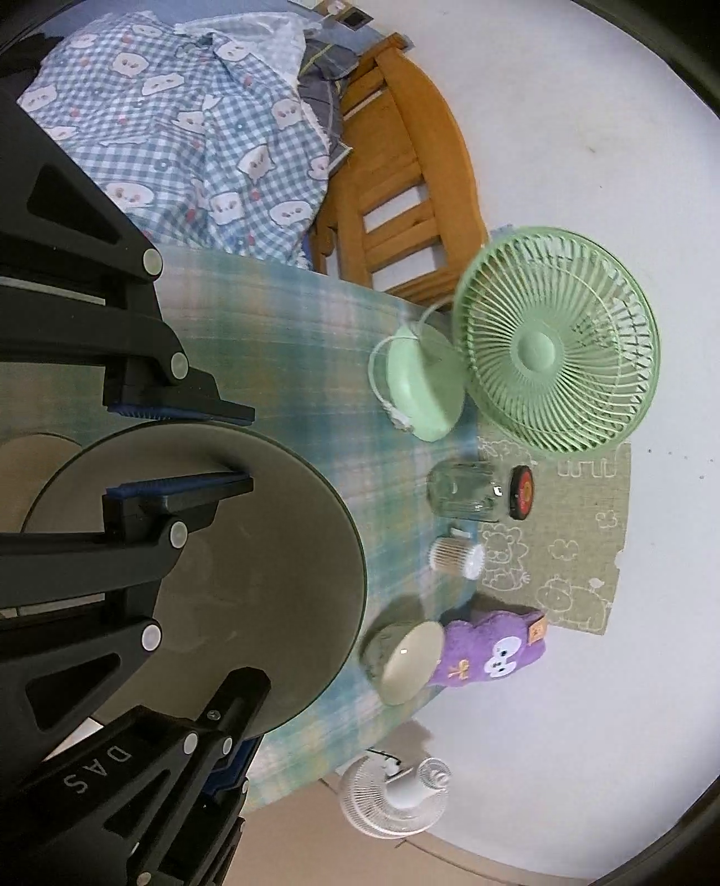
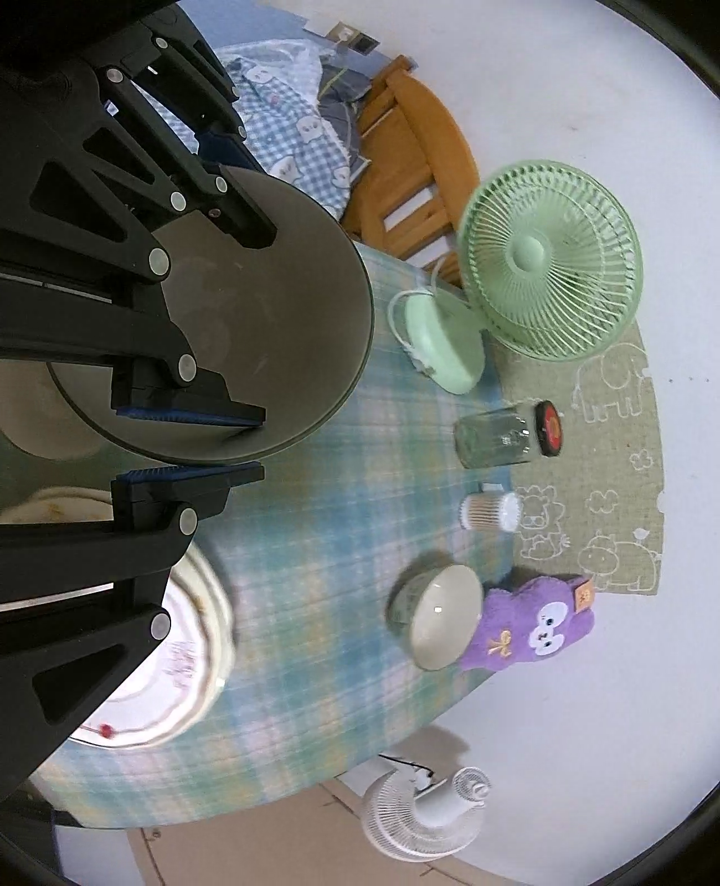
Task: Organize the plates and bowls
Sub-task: 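Lift the grey plate with both tools and carry it toward the first grey plate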
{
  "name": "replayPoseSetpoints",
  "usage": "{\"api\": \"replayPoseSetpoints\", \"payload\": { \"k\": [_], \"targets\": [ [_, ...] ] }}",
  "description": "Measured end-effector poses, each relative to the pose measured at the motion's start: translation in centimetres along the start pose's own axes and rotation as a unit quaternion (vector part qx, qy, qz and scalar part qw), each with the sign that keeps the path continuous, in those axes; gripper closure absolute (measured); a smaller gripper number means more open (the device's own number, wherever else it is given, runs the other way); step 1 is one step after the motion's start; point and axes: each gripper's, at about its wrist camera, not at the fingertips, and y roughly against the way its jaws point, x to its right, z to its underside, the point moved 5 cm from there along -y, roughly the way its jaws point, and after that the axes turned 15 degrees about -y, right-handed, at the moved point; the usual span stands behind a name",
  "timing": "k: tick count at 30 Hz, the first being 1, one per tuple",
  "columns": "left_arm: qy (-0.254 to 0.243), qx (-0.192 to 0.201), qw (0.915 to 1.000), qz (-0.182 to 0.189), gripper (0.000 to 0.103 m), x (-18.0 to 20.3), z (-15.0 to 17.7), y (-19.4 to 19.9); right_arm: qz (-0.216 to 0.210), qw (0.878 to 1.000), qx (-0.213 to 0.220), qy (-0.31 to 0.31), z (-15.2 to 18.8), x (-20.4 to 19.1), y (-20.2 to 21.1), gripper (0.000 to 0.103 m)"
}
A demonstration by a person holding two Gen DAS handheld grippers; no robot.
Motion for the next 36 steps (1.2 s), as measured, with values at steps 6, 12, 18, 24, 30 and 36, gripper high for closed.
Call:
{"api": "replayPoseSetpoints", "payload": {
  "k": [6,12,18,24,30,36],
  "targets": [
    [-0.008,-0.012,0.9999,0.009,0.089,0.1,2.8,0.3,0.01,1.0,-0.011,-0.003,3.0,0.0,0.1,0.087],
    [-0.008,-0.024,0.9994,0.021,0.089,0.6,5.0,-0.1,0.022,1.0,-0.022,-0.003,5.3,0.4,-0.3,0.087],
    [-0.009,-0.038,0.9986,0.035,0.089,1.1,6.6,-0.7,0.036,0.999,-0.036,-0.009,7.2,1.2,-0.9,0.087],
    [-0.009,-0.05,0.9975,0.048,0.089,1.4,7.7,-1.5,0.047,0.998,-0.048,-0.016,8.3,1.7,-1.7,0.087],
    [-0.009,-0.062,0.9962,0.061,0.089,1.9,8.6,-2.3,0.06,0.996,-0.06,-0.018,9.0,2.2,-2.4,0.087],
    [-0.011,-0.066,0.9957,0.064,0.089,2.2,9.1,-2.9,0.068,0.995,-0.071,-0.018,9.5,2.5,-3.1,0.087]
  ]
}}
